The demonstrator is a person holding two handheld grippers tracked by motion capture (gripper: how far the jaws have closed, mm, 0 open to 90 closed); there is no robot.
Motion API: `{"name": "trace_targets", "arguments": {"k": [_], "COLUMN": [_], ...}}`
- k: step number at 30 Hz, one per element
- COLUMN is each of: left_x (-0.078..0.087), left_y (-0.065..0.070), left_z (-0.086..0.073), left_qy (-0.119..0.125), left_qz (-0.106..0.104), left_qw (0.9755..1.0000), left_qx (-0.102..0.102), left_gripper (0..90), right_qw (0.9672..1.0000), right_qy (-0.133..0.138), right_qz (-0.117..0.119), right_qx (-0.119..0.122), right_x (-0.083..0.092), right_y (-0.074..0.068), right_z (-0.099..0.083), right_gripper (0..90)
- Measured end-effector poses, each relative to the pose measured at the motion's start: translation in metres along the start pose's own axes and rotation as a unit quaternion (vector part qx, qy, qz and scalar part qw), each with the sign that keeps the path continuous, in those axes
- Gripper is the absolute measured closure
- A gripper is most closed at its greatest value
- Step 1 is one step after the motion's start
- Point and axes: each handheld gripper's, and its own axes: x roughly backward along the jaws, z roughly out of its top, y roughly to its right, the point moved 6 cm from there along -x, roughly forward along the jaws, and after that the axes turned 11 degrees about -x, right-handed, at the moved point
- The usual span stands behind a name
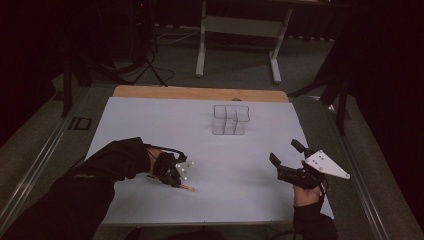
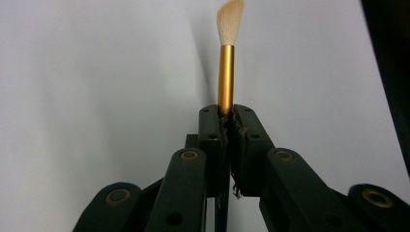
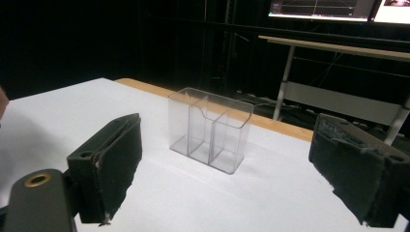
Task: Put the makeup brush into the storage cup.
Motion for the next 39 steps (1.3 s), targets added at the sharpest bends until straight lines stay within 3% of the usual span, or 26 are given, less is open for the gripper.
{"name": "trace_targets", "arguments": {"k": [6,11,14,17,19,21,27,33,36,39], "left_x": [0.017,0.034,0.046,0.055,0.061,0.068,0.078,0.086,0.089,0.088], "left_y": [-0.006,-0.009,-0.013,-0.015,-0.017,-0.02,-0.024,-0.029,-0.032,-0.033], "left_z": [0.0,-0.002,-0.004,-0.007,-0.008,-0.009,-0.011,-0.011,-0.009,-0.007], "left_qy": [0.023,0.023,0.039,0.045,0.058,0.07,0.104,0.139,0.163,0.176], "left_qz": [0.014,0.026,0.045,0.063,0.071,0.085,0.11,0.149,0.157,0.166], "left_qw": [0.999,0.9976,0.994,0.9914,0.9883,0.9836,0.973,0.9553,0.9471,0.9414], "left_qx": [0.035,0.059,0.091,0.106,0.122,0.143,0.174,0.214,0.228,0.235], "left_gripper": [83.8,84.0,84.0,84.0,84.0,84.0,84.0,84.0,84.0,84.0], "right_qw": [1.0,1.0,1.0,1.0,1.0,1.0,1.0,0.9999,0.9999,0.9999], "right_qy": [-0.001,-0.001,-0.001,-0.001,-0.001,-0.002,-0.004,-0.006,-0.005,-0.001], "right_qz": [0.001,0.002,0.001,0.001,0.002,0.003,0.006,0.008,0.008,0.009], "right_qx": [0.0,0.0,-0.001,-0.001,-0.002,-0.002,-0.002,0.001,0.003,0.005], "right_x": [-0.001,-0.001,-0.001,-0.001,-0.001,-0.001,-0.002,-0.001,-0.002,-0.002], "right_y": [-0.001,-0.001,-0.001,-0.001,-0.002,-0.002,-0.003,-0.005,-0.006,-0.008], "right_z": [0.0,0.0,0.0,0.0,0.0,-0.001,-0.001,-0.002,-0.002,-0.002], "right_gripper": [11.6,11.5,11.6,11.6,11.6,11.6,11.6,11.6,12.8,12.8]}}
